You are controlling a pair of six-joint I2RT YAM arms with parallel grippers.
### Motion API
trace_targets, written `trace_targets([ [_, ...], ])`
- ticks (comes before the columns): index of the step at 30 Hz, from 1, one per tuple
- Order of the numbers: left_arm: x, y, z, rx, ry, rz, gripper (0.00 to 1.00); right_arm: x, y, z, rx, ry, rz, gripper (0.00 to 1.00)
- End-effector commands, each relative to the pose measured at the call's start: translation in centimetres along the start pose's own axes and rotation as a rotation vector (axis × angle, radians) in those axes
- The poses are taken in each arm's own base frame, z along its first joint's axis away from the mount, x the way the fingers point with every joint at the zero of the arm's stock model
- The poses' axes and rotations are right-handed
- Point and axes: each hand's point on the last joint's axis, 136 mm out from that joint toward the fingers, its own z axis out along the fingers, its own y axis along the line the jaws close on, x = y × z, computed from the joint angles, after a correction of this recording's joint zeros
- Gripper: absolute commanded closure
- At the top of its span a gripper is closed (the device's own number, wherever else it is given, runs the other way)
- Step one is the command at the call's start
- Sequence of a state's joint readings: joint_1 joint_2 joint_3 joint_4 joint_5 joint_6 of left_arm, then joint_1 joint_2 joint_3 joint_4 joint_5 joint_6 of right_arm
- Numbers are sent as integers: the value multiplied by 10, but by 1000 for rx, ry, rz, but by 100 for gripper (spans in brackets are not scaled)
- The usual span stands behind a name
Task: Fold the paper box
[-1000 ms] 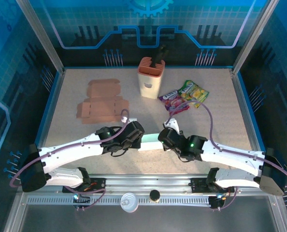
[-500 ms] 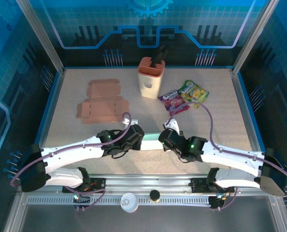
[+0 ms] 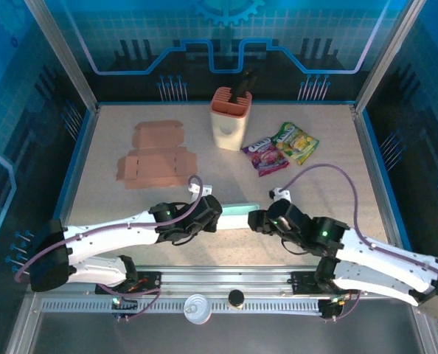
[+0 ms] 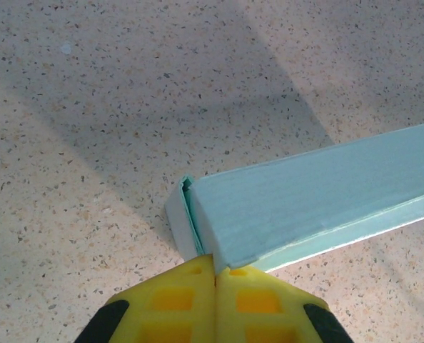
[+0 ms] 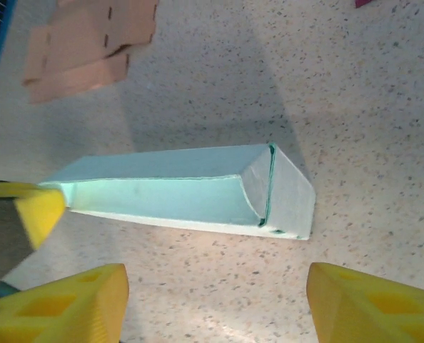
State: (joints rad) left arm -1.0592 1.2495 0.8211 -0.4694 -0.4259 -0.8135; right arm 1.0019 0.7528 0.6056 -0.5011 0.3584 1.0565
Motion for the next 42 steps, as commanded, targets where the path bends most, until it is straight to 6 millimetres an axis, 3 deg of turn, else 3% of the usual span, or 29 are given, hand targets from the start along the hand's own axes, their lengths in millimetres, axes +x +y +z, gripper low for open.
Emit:
trace_targets([
  [1,3,4,-1,-11,-9,-10,100,-3,6,-4,-78,3,311,30],
  [5,3,4,-1,-12,-10,-11,100,-12,8,-3,-143,-17,590,27],
  [9,3,4,-2,-12,-12,-14,100,-9,5,14,-213,29,856,27],
  [12,2,2,-2,-9,-12,-11,100,-8,2,24,-226,50,946,27],
  [20,3,0,-1,-8,-9,-5,100,-7,-3,39,-222,73,993,28],
  [29,3,-2,-4,4,-7,-16,99,13,-25,52,-159,98,992,48],
  [32,1,-4,-9,22,-7,-33,90,21,-36,55,-121,96,985,55],
  [37,-6,-12,-27,111,-29,-99,76,30,-52,56,-60,87,960,58],
  [42,-14,-5,-36,193,-44,-215,62,38,-63,59,-23,87,947,62],
])
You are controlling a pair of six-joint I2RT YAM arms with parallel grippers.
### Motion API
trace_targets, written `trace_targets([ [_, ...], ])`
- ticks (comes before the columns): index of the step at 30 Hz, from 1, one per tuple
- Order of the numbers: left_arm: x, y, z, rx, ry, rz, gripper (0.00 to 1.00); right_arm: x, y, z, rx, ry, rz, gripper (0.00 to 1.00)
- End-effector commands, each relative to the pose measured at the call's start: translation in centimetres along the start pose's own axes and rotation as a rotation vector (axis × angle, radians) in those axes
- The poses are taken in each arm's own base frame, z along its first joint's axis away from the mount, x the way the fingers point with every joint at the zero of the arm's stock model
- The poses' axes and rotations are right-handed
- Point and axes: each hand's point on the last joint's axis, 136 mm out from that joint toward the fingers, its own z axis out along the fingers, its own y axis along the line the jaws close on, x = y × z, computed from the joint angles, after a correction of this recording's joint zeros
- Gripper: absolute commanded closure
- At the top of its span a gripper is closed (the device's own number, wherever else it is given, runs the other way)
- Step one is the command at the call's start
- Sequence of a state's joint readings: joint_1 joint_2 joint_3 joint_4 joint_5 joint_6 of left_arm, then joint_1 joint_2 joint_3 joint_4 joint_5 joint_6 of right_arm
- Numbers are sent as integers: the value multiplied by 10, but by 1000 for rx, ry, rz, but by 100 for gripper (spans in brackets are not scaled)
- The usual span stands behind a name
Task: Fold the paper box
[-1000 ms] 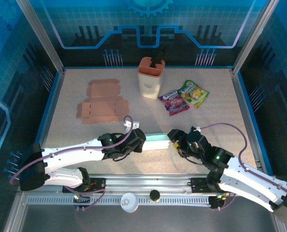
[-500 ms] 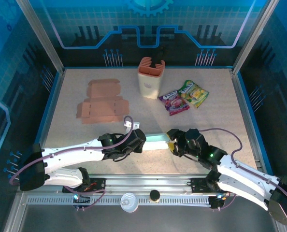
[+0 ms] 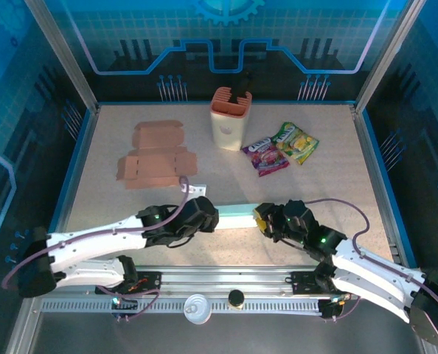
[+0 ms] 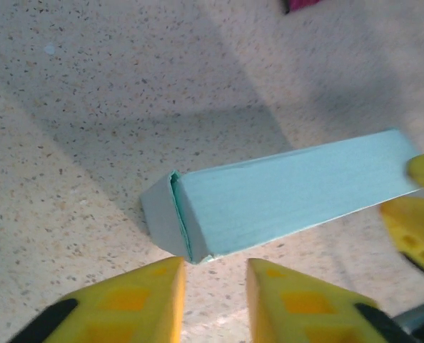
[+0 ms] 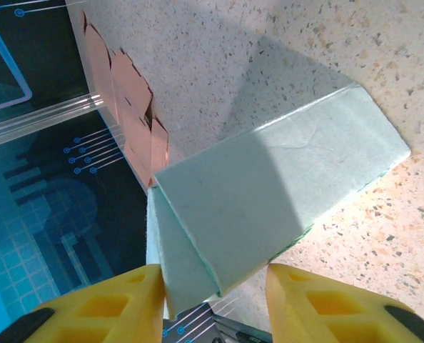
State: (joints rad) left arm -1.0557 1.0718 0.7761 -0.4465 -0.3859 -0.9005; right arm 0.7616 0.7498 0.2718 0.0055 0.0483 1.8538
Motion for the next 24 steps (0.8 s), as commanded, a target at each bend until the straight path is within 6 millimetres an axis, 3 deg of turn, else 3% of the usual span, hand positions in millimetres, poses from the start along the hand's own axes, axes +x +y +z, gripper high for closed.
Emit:
trace_targets([
  [1,-2,3,1,67,20,-105,61,-20,-45,1,148,-77,-12,62],
  [11,1,1,26,161,83,-207,55,-22,-56,4,193,-82,-35,65],
  [24,20,30,45,78,104,-208,70,-24,-64,7,217,-85,-50,70],
])
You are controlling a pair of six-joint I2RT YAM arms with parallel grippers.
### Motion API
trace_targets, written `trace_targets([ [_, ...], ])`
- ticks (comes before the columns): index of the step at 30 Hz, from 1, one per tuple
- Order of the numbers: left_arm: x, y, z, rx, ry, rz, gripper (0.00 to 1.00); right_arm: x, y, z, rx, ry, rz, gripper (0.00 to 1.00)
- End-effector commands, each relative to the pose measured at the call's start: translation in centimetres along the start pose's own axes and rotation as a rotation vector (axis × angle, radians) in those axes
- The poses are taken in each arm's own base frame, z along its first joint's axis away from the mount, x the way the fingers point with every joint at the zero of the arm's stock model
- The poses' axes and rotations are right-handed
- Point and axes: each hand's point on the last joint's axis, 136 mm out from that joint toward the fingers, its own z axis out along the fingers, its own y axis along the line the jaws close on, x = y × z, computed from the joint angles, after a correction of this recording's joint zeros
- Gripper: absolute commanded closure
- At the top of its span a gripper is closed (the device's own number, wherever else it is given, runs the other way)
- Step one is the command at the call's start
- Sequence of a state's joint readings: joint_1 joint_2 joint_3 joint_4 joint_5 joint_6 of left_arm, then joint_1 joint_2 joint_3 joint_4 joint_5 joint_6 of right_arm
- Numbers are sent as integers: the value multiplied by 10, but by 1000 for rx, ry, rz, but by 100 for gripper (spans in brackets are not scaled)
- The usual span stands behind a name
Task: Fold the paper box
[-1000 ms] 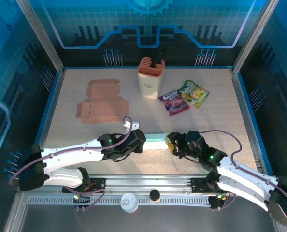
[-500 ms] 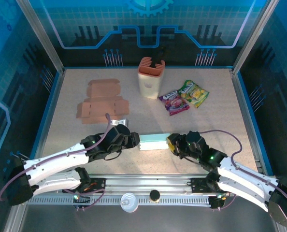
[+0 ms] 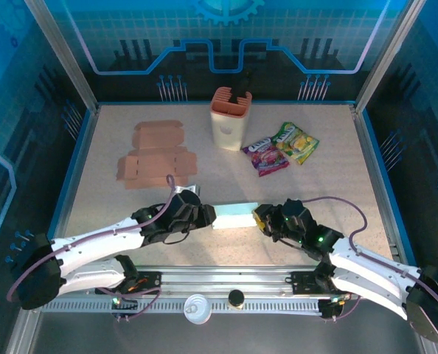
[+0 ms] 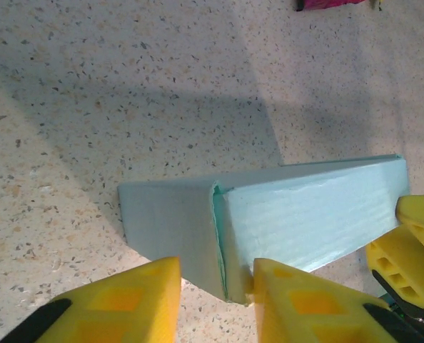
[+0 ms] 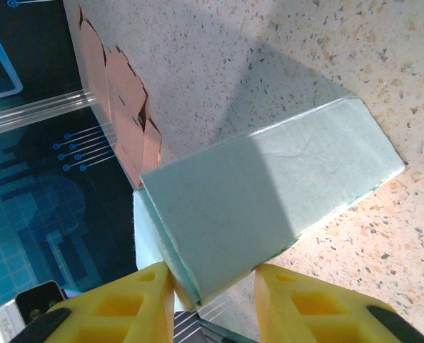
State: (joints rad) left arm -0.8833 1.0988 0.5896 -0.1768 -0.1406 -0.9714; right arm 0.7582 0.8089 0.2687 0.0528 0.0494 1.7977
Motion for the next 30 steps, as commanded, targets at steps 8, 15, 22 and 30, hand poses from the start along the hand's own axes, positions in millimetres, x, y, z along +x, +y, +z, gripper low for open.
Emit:
trace_targets([
  [8,12,16,13,-41,44,11,82,-17,-60,0,201,-63,-20,70],
  [15,10,5,7,-24,27,51,85,-8,-27,-16,150,-69,-86,39],
  [22,12,-1,7,-29,18,78,87,9,-5,-20,120,-143,22,17],
  [30,14,-7,7,-26,14,99,87,9,23,-5,147,-176,105,10],
])
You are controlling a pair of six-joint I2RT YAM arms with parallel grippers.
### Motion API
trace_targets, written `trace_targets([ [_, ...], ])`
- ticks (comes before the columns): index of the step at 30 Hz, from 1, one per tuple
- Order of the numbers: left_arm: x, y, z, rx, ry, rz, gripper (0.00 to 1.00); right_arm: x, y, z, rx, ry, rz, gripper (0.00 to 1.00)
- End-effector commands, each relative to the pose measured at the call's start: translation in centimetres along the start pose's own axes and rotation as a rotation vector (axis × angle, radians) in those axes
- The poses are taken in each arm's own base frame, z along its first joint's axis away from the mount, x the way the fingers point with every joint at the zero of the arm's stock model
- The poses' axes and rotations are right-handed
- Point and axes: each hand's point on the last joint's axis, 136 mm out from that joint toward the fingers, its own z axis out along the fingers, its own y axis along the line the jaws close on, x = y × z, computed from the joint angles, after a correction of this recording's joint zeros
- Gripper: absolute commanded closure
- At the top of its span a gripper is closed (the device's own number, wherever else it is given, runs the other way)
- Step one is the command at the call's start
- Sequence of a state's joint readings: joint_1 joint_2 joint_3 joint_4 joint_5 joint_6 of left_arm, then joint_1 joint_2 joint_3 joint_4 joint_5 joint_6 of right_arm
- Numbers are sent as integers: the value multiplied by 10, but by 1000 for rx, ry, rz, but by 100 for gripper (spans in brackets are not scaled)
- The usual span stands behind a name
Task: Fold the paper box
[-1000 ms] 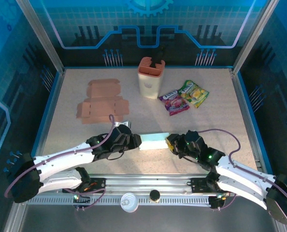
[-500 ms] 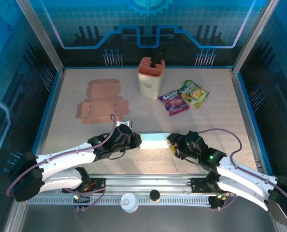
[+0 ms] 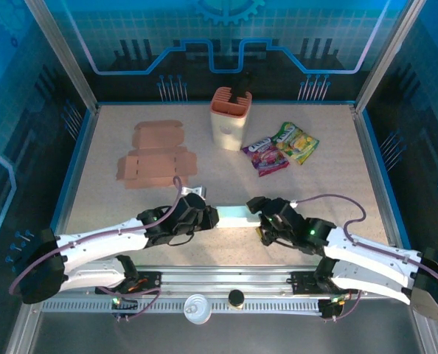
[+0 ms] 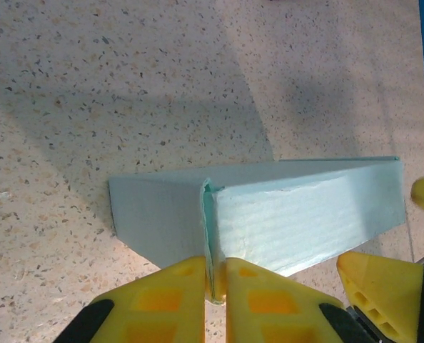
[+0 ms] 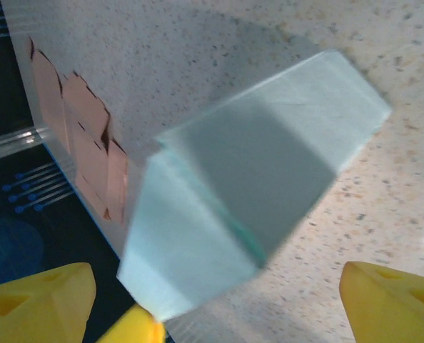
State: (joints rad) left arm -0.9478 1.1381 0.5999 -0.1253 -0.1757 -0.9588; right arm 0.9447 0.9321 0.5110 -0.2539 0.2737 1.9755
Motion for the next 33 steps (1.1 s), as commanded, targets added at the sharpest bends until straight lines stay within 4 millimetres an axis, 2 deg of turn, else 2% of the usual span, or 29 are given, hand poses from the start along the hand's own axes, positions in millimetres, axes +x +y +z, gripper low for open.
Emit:
trace_targets([
  [1,6,7,1,-52,18,47,87,-8,16,5,-13,-47,69,10],
  [9,13,-7,7,-29,15,83,88,-11,16,33,-7,17,100,13],
  [13,18,-17,11,-24,16,117,88,-15,11,33,-20,22,60,26],
  [18,25,-28,19,-18,11,148,83,-29,-7,27,-20,-4,2,35],
  [20,27,-29,23,-20,17,149,80,-34,-12,26,-27,0,-13,31],
  [23,29,-32,25,-15,29,139,74,-37,-19,19,6,28,-86,14],
  [25,29,-33,24,-4,26,117,70,-40,-32,9,82,22,-147,7],
  [28,27,-29,20,4,8,71,65,-46,-47,-4,134,5,-204,5],
  [33,33,-24,28,3,30,-54,60,-59,-51,-20,119,-51,-318,12],
])
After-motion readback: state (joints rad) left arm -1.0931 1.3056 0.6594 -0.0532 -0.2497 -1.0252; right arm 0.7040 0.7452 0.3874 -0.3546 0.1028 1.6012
